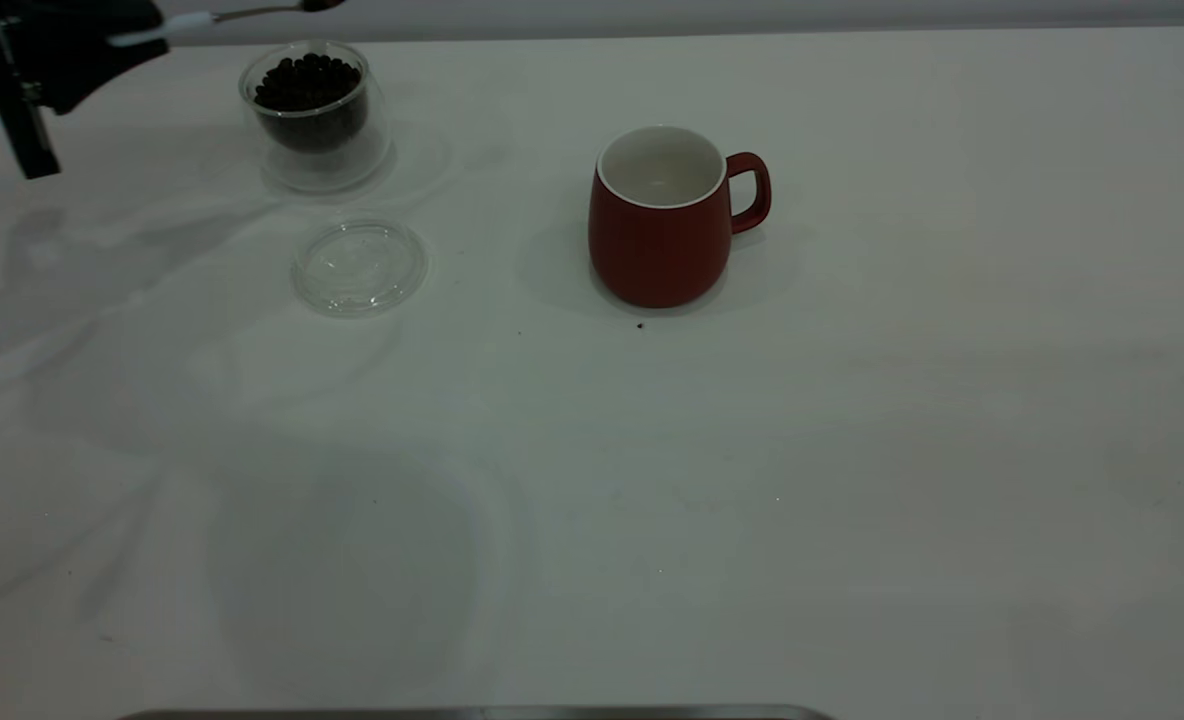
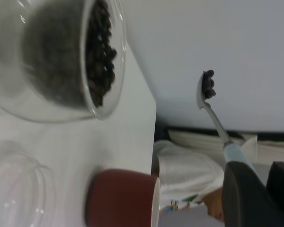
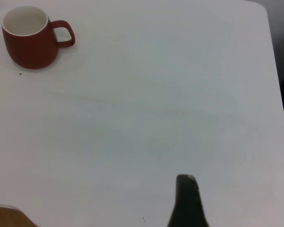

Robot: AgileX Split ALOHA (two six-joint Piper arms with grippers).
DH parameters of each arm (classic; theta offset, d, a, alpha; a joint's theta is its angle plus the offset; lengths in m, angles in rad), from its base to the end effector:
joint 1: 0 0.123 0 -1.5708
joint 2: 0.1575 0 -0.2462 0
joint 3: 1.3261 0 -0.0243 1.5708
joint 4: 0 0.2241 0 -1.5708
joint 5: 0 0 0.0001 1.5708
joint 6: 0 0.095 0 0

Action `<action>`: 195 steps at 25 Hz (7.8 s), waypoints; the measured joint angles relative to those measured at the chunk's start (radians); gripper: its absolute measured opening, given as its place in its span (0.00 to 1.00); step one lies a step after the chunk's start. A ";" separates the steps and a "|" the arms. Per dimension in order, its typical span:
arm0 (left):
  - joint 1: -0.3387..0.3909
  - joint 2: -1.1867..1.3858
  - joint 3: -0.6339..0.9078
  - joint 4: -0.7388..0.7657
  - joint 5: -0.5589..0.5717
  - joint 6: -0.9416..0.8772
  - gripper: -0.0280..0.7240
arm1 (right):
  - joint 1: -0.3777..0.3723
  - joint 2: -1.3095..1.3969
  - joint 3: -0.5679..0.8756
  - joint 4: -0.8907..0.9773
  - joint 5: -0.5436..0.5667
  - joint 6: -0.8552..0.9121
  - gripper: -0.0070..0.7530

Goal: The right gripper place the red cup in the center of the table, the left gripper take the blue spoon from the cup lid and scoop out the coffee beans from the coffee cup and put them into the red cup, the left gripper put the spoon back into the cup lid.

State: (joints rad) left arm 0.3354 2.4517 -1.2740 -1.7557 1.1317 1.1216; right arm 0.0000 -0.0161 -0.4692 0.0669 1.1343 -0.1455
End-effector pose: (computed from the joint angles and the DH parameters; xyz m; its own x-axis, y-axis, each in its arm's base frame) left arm 0.3771 0.0419 0.0320 -0.7703 -0.6361 -0.0448 -0.1583 0.2589 -0.9528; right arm 0.0117 0.0058 0.2490 -0.5223 -0.1167 -0.8447 -0.1131 0.9913 -0.0670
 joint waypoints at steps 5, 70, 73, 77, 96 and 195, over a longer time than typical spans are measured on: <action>-0.051 0.000 0.000 0.000 0.000 0.000 0.20 | 0.000 0.000 0.000 0.000 0.000 0.000 0.79; -0.400 0.000 0.000 0.002 -0.130 0.590 0.20 | 0.000 0.000 0.000 0.000 0.000 0.000 0.79; -0.400 0.000 0.000 0.001 -0.130 0.592 0.20 | 0.000 0.000 0.000 0.000 0.000 0.000 0.79; -0.400 0.000 0.000 0.000 -0.130 0.562 0.20 | 0.000 0.000 0.000 0.000 0.000 0.000 0.79; -0.393 0.000 0.000 0.001 -0.066 0.678 0.20 | 0.000 0.000 0.000 0.000 0.000 0.000 0.79; -0.039 -0.161 -0.306 1.028 -0.220 -0.247 0.86 | 0.000 0.000 0.000 0.000 0.000 0.000 0.79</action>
State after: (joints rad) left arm 0.2961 2.2910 -1.5799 -0.7275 0.9120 0.8745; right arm 0.0000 -0.0161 -0.4688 0.0669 1.1343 -0.1455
